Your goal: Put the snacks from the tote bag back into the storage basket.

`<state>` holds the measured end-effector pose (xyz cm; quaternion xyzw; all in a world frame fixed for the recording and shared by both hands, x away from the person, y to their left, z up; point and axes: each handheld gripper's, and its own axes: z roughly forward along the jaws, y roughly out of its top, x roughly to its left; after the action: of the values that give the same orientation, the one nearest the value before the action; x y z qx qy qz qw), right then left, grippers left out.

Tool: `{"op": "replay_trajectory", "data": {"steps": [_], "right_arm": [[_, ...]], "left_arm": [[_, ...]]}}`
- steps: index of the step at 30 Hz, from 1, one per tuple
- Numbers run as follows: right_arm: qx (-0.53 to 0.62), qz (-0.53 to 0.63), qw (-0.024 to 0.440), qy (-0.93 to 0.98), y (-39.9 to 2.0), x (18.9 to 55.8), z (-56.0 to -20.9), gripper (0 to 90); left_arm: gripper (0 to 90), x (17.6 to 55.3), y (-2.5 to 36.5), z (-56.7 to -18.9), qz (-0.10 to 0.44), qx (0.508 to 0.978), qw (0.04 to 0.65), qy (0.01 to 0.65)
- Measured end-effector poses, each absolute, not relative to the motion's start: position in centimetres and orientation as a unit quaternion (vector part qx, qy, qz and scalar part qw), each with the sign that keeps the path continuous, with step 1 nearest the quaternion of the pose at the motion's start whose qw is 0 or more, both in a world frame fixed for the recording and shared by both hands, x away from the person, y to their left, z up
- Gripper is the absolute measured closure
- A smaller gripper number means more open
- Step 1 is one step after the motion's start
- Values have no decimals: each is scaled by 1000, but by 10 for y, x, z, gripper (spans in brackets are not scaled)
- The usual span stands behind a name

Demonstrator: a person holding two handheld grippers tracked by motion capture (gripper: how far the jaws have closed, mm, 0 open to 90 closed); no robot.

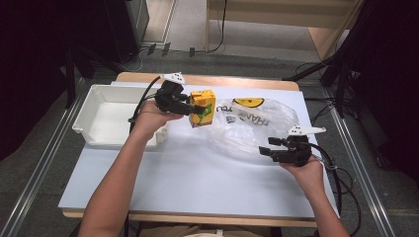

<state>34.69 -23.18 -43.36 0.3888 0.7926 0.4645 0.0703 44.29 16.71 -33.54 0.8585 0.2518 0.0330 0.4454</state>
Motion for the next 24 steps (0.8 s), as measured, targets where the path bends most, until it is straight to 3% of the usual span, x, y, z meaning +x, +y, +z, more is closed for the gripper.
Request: {"op": "replay_trajectory", "data": {"steps": [24], "right_arm": [[387, 464, 71, 793, -230, 348, -434, 391]], "left_arm": [[523, 450, 214, -327, 52, 840, 454, 292]]}}
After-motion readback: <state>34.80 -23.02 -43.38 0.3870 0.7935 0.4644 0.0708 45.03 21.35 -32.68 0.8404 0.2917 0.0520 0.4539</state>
